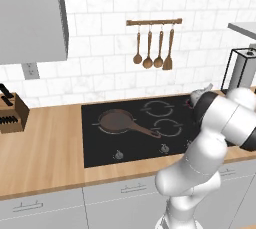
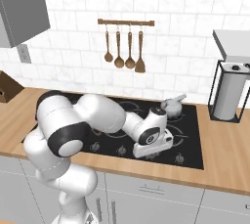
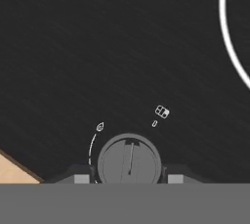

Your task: Pick the kettle from the counter and place it on a stove burner. Then turn the burner on.

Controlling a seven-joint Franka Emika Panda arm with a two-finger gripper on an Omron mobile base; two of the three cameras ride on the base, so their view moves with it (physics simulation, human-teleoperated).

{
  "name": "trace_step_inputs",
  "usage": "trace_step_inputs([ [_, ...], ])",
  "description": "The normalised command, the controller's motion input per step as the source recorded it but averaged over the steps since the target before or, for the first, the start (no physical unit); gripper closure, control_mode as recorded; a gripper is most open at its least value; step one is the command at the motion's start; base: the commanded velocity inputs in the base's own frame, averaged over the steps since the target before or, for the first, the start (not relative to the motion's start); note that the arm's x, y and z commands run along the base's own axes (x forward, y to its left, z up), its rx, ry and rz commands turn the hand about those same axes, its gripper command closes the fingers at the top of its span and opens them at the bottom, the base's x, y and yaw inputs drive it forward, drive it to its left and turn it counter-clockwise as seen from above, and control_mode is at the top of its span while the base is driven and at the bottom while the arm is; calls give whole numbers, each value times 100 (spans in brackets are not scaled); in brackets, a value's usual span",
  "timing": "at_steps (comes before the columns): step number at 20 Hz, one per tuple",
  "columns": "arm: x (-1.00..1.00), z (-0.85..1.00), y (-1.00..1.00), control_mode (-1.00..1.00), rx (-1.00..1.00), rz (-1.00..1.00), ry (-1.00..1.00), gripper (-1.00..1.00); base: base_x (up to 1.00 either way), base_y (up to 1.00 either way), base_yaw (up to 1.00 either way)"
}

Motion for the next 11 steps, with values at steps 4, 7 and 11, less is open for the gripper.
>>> trace_step_inputs([
  [4,-4,0,1,-100,0,20,0,100,0,0,0],
  [7,-10,0,3,-100,0,20,0,100,0,0,0],
  [11,-11,0,0,-100,0,21,0,100,0,0,0],
])
